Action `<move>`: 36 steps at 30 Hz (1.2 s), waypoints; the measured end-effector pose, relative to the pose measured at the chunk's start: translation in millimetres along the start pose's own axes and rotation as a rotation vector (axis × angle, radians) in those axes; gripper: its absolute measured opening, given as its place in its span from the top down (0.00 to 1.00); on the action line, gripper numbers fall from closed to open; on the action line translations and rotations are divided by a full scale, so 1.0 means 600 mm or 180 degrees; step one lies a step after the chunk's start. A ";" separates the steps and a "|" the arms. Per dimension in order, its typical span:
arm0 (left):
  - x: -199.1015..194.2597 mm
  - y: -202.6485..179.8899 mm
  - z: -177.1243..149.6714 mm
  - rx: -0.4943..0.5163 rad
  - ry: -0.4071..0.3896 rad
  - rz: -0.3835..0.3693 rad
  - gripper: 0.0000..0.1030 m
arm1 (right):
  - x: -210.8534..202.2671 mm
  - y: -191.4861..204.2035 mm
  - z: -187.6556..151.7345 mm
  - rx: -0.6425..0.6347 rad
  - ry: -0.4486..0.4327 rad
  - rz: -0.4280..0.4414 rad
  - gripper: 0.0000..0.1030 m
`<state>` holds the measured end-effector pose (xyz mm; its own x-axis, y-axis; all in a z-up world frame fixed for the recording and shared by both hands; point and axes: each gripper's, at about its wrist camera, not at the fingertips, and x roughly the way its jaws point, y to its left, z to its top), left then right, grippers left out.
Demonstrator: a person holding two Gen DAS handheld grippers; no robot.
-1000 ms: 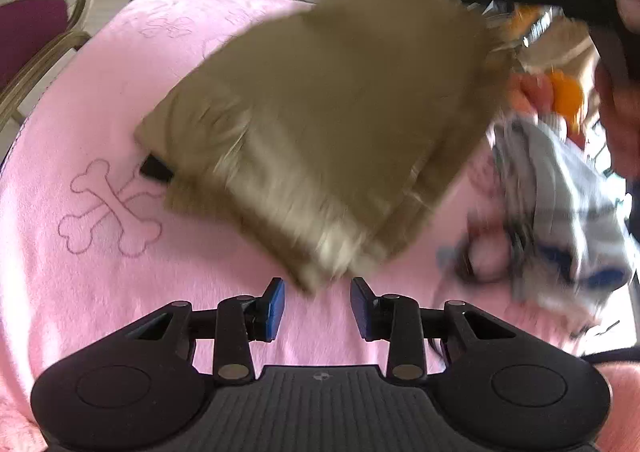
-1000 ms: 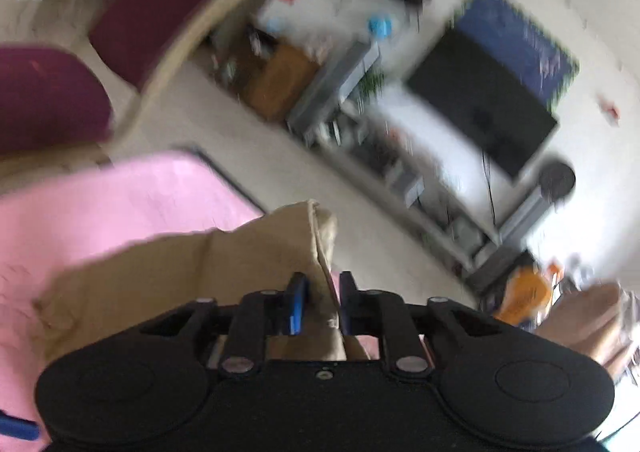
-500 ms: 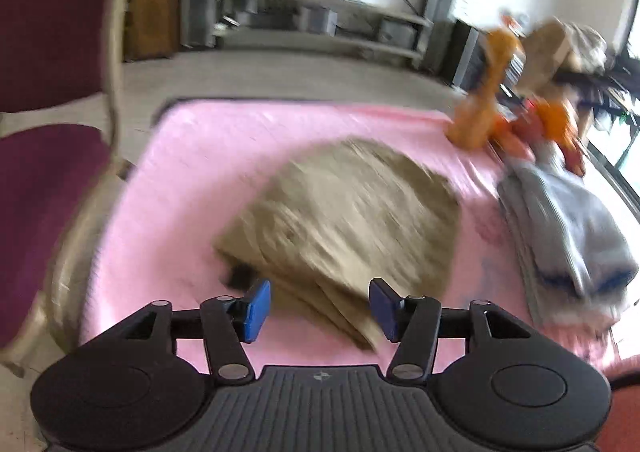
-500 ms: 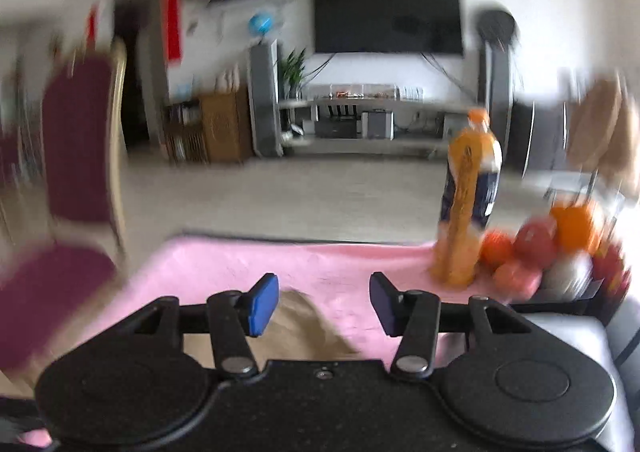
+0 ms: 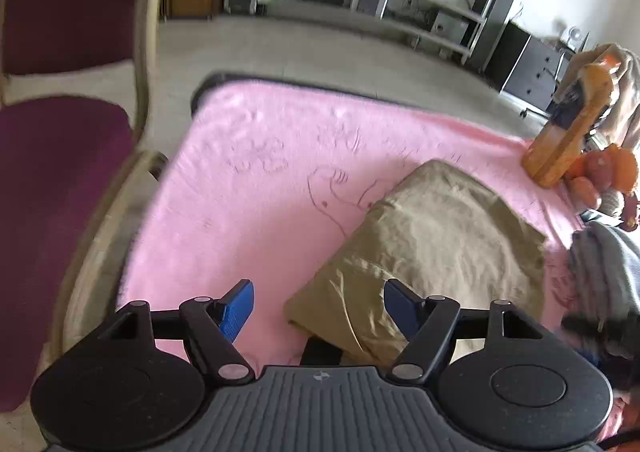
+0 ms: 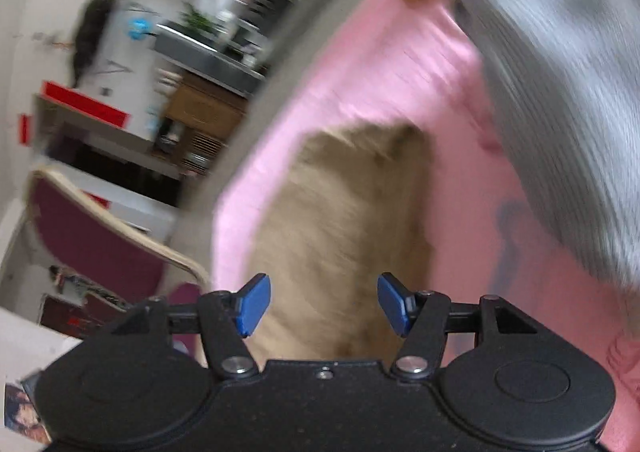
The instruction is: Fold clothes
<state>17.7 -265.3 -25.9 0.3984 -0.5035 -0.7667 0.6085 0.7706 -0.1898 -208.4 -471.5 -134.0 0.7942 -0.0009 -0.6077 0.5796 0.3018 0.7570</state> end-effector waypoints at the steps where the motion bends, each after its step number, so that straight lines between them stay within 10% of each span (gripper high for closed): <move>1: 0.015 0.004 0.004 -0.0022 0.0042 0.0000 0.31 | 0.006 -0.008 -0.003 0.0048 0.0050 -0.0057 0.44; 20: 0.165 0.014 0.030 -0.0162 0.0632 -0.0995 0.28 | 0.056 -0.032 -0.029 0.0226 0.0195 0.0190 0.52; 25: 0.145 -0.016 0.019 0.0007 0.0594 -0.0975 0.54 | 0.052 -0.020 -0.026 0.0027 0.0073 0.0205 0.56; 29: 0.120 -0.028 0.015 0.0000 0.0539 -0.0857 0.67 | 0.032 0.010 -0.021 -0.0252 -0.0045 0.0103 0.89; 36: 0.028 -0.056 -0.048 -0.0178 0.0632 -0.0941 0.76 | -0.023 0.072 -0.008 -0.0920 -0.0211 -0.0019 0.93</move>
<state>-15.9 -288.6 -50.2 0.0664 -0.6263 -0.7767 0.6368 0.6259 -0.4502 -195.1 -453.6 -93.9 0.8067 -0.0627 -0.5876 0.5156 0.5606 0.6480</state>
